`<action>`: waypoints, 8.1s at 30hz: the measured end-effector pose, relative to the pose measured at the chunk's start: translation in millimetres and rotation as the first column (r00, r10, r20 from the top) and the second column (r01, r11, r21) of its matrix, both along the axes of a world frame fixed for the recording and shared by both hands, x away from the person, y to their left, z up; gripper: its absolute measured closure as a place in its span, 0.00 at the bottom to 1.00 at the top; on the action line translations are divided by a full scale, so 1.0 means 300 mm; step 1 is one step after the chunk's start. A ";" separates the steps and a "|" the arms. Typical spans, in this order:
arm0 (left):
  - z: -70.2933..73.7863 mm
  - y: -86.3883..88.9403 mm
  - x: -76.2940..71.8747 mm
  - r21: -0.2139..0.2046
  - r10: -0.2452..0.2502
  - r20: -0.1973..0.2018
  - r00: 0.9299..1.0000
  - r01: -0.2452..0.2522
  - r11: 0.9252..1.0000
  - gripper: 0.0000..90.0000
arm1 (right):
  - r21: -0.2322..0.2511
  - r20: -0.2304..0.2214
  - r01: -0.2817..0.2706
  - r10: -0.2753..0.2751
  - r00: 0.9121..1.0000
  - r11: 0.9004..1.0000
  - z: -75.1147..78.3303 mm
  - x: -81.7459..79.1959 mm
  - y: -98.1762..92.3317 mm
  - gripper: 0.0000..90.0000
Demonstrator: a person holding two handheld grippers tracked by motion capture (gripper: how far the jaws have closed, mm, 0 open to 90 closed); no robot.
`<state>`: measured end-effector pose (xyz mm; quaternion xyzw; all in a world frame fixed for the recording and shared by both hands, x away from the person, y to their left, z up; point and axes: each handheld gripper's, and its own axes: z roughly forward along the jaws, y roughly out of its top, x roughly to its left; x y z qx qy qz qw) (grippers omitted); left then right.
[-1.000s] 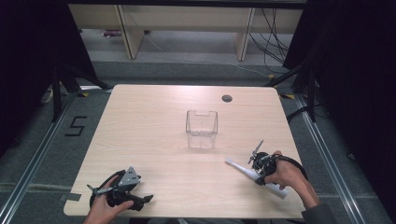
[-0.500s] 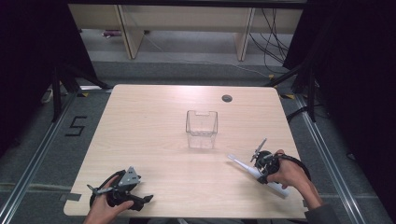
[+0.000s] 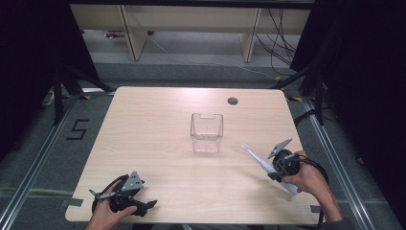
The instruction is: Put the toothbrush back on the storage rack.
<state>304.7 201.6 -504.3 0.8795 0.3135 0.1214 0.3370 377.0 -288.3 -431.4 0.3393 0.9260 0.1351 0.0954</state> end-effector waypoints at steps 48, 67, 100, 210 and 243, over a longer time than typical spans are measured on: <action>-0.004 0.000 0.005 -0.012 0.007 0.000 1.000 -0.007 1.000 0.17 | 0.493 0.371 0.011 -0.221 0.902 0.870 0.106 0.186 0.061 0.74; -0.002 -0.002 0.008 -0.002 -0.012 -0.008 1.000 0.011 1.000 0.17 | 0.564 0.396 -0.028 -0.240 0.886 0.825 0.168 0.267 0.163 0.74; 0.000 0.004 0.004 0.005 -0.008 -0.001 1.000 0.008 1.000 0.17 | 0.585 0.418 -0.106 -0.187 0.889 0.804 0.280 0.344 0.401 0.74; -0.004 0.005 -0.004 -0.006 0.002 -0.010 1.000 -0.002 1.000 0.17 | 0.312 0.214 -0.059 -0.010 0.977 0.948 0.073 0.433 0.623 0.69; -0.003 0.006 -0.004 -0.003 0.005 -0.011 1.000 -0.005 1.000 0.17 | 0.426 0.292 -0.077 -0.056 0.955 0.901 0.165 0.315 0.459 0.47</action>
